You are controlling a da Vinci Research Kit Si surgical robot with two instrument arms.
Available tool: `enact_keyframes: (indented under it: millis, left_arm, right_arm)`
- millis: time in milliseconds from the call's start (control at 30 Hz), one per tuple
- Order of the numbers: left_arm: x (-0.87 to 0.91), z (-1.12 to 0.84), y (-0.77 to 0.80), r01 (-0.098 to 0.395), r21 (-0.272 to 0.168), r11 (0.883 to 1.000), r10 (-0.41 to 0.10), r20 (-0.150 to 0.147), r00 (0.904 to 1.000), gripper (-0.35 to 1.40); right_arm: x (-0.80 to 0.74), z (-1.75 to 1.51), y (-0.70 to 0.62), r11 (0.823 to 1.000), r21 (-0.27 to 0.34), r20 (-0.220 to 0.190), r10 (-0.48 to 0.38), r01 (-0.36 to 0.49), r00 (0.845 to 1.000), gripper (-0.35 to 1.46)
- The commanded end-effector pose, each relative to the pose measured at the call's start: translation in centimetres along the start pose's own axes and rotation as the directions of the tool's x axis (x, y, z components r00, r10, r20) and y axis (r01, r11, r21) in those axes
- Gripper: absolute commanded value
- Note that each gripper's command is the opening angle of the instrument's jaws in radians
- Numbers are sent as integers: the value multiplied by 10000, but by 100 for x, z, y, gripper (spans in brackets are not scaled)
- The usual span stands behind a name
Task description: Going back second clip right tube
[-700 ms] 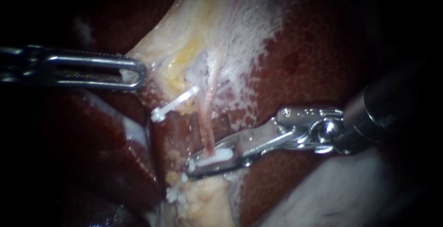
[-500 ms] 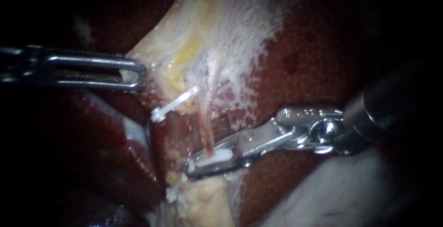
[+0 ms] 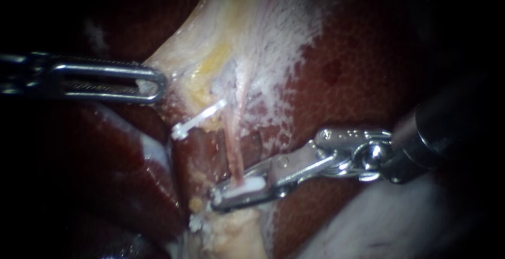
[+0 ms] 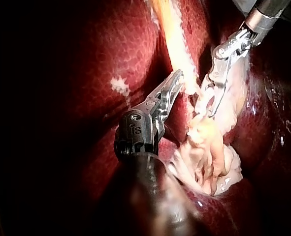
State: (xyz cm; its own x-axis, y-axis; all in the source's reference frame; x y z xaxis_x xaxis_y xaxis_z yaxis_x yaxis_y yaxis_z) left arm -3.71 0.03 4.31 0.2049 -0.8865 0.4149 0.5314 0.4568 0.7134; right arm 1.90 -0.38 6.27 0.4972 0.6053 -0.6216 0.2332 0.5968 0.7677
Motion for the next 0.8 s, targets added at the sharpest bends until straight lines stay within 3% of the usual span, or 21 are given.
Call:
enact_keyframes:
  millis: [33,367,600,800]
  left_arm:
    - [0,0,0,3,-15,10000,-3,6,10000,-35]
    - [0,-1,0,1,-10,10000,-1,3,10000,-35]
    - [-1,-2,1,4,-5,10000,-4,0,10000,-35]
    - [-1,-2,3,2,4,10000,-2,-4,10000,-35]
  right_arm:
    - [-1,-1,1,9997,-127,-70,-230,229,9997,35]
    - [4,-10,1,9787,-1416,-469,-1564,1484,9866,56]
    - [2,-27,3,9646,-1969,-551,-1896,1755,9803,60]
    - [-1,-48,-5,9603,-2185,-606,-1908,1735,9798,60]
